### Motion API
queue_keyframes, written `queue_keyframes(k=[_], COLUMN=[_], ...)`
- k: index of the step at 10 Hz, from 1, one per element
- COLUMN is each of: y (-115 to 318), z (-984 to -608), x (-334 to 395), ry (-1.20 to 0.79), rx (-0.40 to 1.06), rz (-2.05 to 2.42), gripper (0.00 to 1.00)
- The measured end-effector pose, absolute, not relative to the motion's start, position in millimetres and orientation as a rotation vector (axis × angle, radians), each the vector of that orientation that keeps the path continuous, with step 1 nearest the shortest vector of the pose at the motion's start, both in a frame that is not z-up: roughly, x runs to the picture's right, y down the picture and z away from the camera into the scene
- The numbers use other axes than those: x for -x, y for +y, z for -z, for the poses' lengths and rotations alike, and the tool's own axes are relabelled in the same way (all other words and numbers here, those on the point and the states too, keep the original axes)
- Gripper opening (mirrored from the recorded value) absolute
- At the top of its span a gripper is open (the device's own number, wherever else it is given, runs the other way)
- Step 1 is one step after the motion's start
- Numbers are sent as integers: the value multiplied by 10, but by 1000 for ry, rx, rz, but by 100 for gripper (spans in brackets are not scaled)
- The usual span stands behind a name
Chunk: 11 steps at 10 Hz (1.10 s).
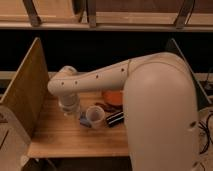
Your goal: Knock the bottle over
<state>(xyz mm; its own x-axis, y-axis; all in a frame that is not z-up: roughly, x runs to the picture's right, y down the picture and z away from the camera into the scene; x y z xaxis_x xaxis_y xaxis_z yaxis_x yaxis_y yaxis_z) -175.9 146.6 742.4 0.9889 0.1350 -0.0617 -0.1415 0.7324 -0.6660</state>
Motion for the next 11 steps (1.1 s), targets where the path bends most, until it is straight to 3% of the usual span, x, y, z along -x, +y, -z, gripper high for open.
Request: queue_keyframes(k=[4, 9, 11], y=[1408, 708, 693], z=[-7791, -8005, -8008], x=[1880, 1595, 1567], ry=[-48, -102, -101], rx=[732, 502, 499], rz=[-72, 54, 52], gripper=[0, 0, 4])
